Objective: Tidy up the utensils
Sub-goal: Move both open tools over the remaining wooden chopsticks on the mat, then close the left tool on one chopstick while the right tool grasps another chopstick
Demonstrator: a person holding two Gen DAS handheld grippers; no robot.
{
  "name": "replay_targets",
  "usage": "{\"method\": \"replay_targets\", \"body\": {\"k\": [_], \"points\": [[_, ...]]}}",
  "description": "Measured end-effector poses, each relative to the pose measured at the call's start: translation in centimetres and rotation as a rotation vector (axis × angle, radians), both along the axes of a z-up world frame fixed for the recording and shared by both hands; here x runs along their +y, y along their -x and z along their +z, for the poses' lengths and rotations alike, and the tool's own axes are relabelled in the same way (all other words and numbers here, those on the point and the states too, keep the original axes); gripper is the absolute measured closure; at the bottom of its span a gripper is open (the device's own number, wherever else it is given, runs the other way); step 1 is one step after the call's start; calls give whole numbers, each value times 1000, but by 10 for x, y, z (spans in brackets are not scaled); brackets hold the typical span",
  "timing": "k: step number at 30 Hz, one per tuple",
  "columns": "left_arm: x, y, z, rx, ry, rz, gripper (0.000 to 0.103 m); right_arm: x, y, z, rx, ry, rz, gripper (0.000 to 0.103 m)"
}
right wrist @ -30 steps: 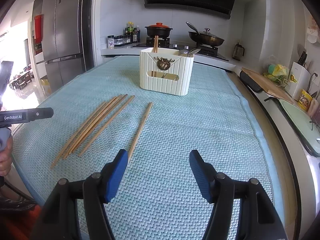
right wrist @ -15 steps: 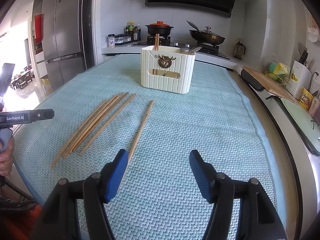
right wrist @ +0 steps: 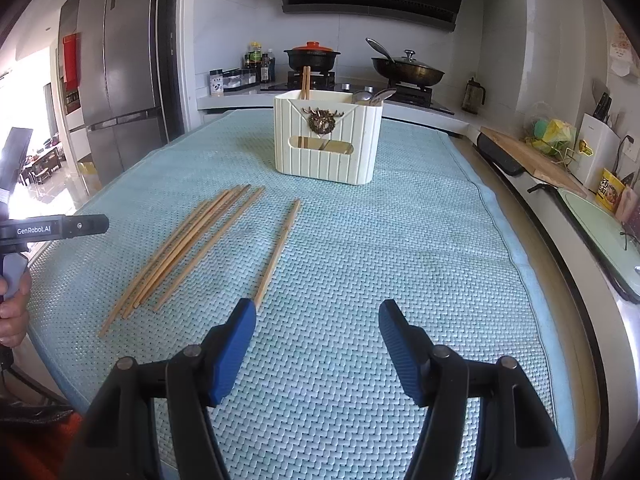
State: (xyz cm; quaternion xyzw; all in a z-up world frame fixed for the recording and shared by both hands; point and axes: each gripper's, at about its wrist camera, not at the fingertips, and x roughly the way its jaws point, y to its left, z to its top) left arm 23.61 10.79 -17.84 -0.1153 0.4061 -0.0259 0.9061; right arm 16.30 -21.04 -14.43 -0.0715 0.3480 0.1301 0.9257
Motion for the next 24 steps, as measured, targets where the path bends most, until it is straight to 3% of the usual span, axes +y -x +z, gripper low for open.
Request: {"method": "replay_targets", "body": {"k": [8, 16, 24], "points": [[-22, -30, -5, 15, -59, -69, 16, 2, -2, -2, 9, 1, 8, 38], [-29, -64, -21, 51, -117, -77, 16, 0, -5, -3, 21, -8, 3, 38], [-31, -92, -42, 113, -180, -84, 16, 6, -37, -3, 81, -91, 32, 38]]}}
